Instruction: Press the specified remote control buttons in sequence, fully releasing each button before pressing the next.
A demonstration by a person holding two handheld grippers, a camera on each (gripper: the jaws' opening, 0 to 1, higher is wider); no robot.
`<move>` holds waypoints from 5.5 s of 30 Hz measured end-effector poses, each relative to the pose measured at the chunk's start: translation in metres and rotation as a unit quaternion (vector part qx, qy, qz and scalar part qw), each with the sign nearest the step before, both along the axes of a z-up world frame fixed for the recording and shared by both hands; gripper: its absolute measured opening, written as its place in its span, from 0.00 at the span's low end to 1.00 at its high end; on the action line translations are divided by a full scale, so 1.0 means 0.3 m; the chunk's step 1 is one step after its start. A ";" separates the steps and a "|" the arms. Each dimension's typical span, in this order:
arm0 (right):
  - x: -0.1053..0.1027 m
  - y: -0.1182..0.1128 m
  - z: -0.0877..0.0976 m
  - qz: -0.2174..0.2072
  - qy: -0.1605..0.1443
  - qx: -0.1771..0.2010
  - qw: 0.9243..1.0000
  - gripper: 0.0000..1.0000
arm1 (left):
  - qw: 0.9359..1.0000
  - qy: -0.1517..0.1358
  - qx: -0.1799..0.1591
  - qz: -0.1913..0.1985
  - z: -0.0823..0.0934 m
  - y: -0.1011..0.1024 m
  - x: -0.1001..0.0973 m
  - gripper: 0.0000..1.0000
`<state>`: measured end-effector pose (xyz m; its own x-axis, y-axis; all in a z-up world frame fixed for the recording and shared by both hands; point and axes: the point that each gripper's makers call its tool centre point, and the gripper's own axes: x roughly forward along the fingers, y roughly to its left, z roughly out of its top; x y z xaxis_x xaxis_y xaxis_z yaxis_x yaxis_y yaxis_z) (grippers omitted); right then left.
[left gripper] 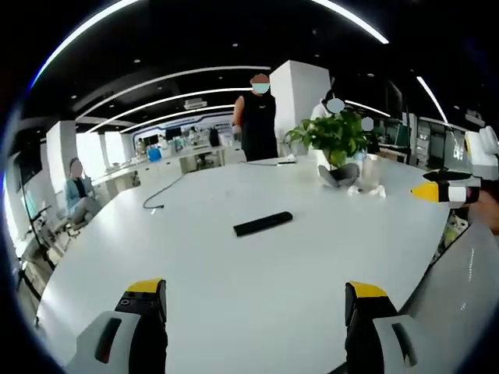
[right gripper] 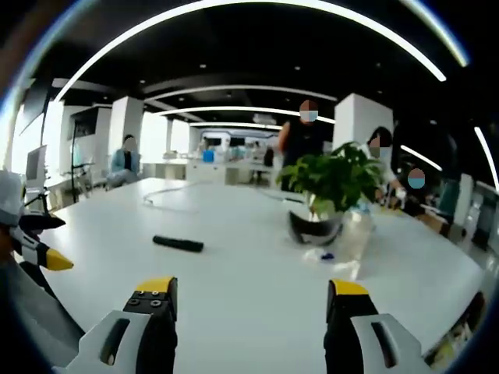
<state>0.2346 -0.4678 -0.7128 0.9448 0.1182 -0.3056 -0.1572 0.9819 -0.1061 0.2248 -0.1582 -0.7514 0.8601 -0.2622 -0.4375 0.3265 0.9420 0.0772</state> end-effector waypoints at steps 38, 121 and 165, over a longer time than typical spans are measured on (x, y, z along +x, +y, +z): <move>0.000 -0.010 0.007 -0.007 -0.006 -0.004 1.000 0.79 | 1.000 0.008 0.010 -0.009 -0.015 -0.009 -0.004 0.98; 0.000 -0.020 -0.019 -0.011 0.016 -0.008 1.000 0.68 | 0.988 0.017 0.046 -0.149 0.084 -0.160 0.479 0.93; 0.000 -0.021 -0.050 -0.012 0.038 -0.013 0.999 0.66 | 0.872 0.186 0.185 -0.412 -0.057 -0.337 0.795 0.70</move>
